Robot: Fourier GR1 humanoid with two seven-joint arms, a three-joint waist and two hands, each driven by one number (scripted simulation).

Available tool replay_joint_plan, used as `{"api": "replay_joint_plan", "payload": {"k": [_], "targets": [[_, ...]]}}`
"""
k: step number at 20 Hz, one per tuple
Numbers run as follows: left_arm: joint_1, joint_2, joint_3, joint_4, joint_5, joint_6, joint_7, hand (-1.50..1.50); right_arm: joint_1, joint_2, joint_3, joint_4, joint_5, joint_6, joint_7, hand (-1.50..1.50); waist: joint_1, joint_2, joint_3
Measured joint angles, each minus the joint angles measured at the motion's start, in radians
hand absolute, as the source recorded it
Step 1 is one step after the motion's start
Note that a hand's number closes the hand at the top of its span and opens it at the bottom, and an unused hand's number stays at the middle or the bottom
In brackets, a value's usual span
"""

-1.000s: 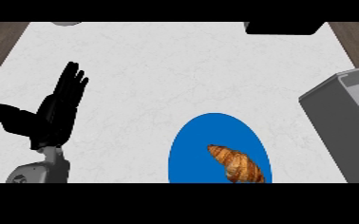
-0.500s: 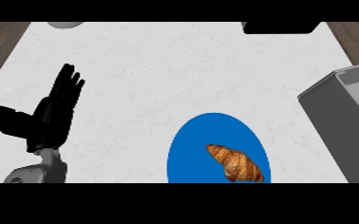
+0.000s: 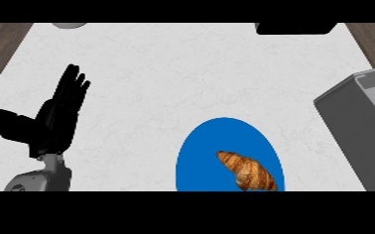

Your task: Pick the squash from the plate and place it in the cardboard box

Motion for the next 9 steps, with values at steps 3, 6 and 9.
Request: {"api": "replay_joint_plan", "payload": {"k": [3, 6, 9], "targets": [[0.022, -0.005, -0.009, -0.022, -0.005, 0.000, 0.000, 0.00, 0.039, -0.036, -0.045, 0.029, -0.060, 0.017, -0.016, -1.50, 0.002, 0.001, 0.000], [0.014, 0.003, 0.003, -0.010, 0.003, -0.008, -0.001, 0.00, 0.073, -0.080, -0.075, 0.095, -0.108, 0.038, -0.067, -1.50, 0.003, 0.001, 0.000], [0.005, -0.009, -0.004, 0.006, -0.005, -0.002, -0.017, 0.00, 0.114, -0.111, -0.094, 0.157, -0.140, 0.054, -0.124, -1.50, 0.004, 0.002, 0.000]]}}
